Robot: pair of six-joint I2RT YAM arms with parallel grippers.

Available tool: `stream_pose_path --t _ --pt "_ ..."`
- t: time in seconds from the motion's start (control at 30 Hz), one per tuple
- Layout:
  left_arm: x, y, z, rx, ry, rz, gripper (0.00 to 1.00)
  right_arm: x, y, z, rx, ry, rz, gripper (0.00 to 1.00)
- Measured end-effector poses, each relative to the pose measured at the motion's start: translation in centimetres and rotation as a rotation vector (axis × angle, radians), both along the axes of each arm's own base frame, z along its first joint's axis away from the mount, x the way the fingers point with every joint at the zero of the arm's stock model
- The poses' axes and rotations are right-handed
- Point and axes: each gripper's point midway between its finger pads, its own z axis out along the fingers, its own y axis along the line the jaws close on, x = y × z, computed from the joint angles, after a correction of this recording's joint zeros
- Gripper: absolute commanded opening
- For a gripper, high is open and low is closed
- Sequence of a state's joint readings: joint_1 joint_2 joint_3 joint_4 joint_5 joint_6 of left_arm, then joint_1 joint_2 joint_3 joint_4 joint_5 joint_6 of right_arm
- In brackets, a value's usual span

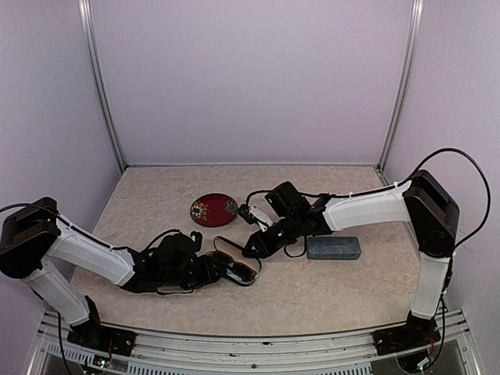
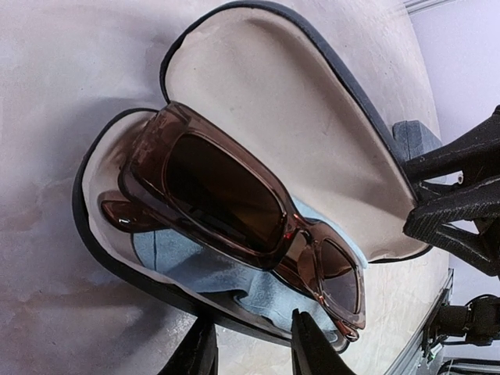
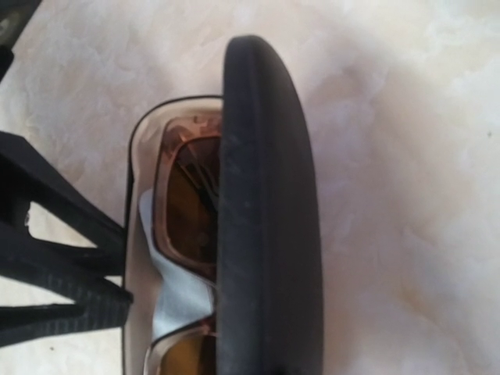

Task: Organize the sunglasses
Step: Close the case with sunglasses at the center of the board.

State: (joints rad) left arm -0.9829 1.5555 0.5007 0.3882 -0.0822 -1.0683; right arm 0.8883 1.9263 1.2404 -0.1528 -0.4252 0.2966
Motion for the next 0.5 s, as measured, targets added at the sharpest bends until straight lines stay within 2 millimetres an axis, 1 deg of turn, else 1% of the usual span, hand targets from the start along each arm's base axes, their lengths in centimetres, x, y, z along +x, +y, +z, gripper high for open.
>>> stream_pose_path --t 0.5 --pt "0.16 -0.19 0.24 0.002 -0.006 -0.003 0.33 -0.10 0.20 -0.17 -0.019 -0.028 -0.008 0.16"
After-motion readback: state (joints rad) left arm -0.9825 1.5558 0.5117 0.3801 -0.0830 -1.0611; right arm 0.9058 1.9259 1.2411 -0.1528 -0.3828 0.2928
